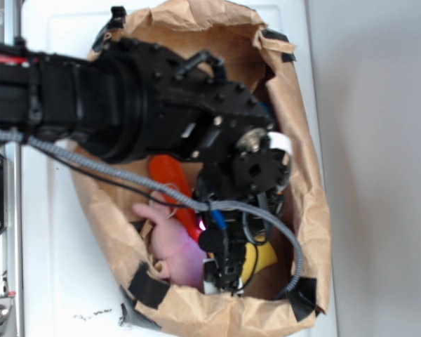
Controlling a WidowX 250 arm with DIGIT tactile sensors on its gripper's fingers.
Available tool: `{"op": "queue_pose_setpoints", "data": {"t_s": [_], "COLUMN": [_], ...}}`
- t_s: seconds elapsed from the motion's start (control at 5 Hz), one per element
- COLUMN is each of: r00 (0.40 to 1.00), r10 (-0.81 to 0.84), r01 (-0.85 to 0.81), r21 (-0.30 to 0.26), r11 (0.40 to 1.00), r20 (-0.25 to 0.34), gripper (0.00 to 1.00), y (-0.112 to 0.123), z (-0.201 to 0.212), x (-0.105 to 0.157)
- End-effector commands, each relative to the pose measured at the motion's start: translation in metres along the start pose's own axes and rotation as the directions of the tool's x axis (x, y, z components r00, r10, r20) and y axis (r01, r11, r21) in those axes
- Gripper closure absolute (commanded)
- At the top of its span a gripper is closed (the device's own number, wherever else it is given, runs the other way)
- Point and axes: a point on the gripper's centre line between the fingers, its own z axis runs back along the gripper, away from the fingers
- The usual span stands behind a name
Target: Grab the green sponge.
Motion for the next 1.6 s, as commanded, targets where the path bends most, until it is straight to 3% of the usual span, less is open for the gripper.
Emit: {"op": "queue_pose_setpoints", "data": {"t_s": [0.0,0.2,0.4,0.8,1.0,1.2,1.4], "r00": [0.993,0.988,0.987,0.988,0.975,0.975,0.975], "r10": [-0.019,-0.009,0.032,0.028,0.048,0.048,0.048], "r01": [0.008,-0.005,-0.049,-0.046,-0.093,-0.093,-0.093], "r21": [0.089,0.09,0.107,0.112,0.202,0.202,0.202], "r11": [0.996,0.996,0.993,0.993,0.975,0.975,0.975], "r20": [0.114,0.151,0.156,0.155,0.218,0.218,0.218], "gripper": [0.0,0.0,1.0,1.0,1.0,0.0,0.0], "y": [-0.018,-0.023,-0.024,-0.019,-0.021,-0.021,-0.021], "z": [-0.015,-0.01,-0.008,-0.003,0.003,0.003,0.003], "x": [0.016,0.006,0.0,-0.025,-0.035,-0.035,-0.035]}}
